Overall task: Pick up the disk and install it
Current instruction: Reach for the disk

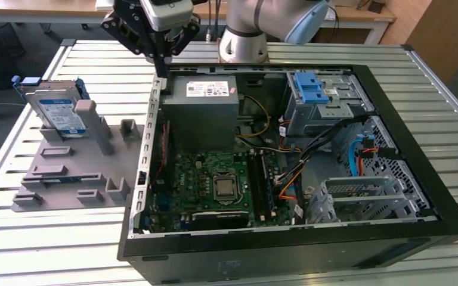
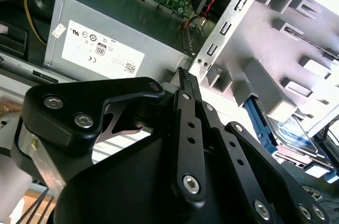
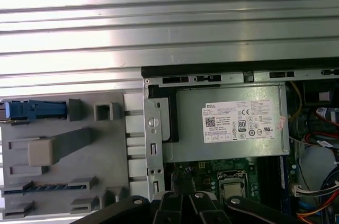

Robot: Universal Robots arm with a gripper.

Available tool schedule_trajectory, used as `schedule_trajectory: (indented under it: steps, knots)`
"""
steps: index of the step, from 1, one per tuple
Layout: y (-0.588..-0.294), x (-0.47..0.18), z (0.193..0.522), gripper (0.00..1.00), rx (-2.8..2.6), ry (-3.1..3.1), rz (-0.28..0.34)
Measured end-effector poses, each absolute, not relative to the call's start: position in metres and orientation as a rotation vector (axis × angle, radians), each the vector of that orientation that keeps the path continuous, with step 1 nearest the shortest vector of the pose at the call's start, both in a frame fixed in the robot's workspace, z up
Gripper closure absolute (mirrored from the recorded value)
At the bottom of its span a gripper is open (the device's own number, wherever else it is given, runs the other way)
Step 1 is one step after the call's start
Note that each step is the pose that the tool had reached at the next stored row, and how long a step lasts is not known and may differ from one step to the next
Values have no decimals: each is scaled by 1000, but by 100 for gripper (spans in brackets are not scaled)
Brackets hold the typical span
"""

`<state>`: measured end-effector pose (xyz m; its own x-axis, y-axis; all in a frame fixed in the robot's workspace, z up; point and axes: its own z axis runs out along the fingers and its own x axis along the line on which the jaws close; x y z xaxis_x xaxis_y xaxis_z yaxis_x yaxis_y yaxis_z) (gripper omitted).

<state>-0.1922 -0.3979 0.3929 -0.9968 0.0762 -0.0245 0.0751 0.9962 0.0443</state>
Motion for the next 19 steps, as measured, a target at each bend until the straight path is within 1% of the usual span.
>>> schedule_trajectory:
  steps: [19]
  knots:
    - [-397, -201, 393, 89, 118, 3113, 67]
